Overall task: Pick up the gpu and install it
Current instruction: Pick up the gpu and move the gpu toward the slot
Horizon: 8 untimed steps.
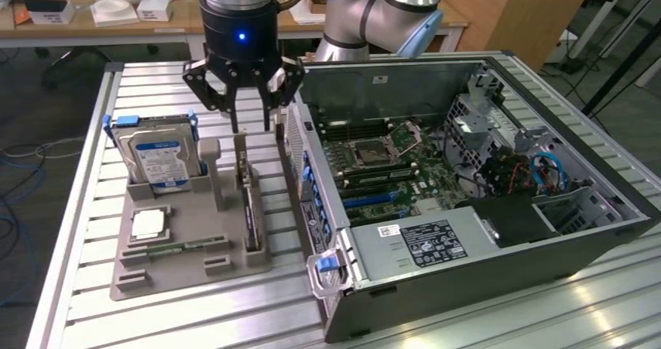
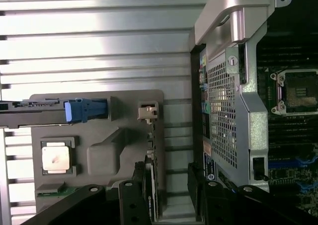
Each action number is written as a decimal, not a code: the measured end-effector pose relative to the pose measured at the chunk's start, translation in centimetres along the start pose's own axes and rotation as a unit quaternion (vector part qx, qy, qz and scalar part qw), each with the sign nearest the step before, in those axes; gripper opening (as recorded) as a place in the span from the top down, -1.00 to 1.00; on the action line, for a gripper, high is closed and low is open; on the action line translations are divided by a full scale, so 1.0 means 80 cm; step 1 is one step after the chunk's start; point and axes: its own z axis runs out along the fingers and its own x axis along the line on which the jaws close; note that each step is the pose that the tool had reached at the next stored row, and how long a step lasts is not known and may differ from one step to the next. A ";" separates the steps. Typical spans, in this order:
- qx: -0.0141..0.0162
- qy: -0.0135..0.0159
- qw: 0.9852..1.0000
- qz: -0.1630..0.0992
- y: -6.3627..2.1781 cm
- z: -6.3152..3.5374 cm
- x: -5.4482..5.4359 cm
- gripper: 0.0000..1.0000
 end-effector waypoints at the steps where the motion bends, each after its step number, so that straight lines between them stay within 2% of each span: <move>1: 0.000 0.000 1.000 0.000 0.000 0.001 0.000 0.05; 8: 0.000 0.000 1.000 0.000 -0.005 0.005 0.000 0.05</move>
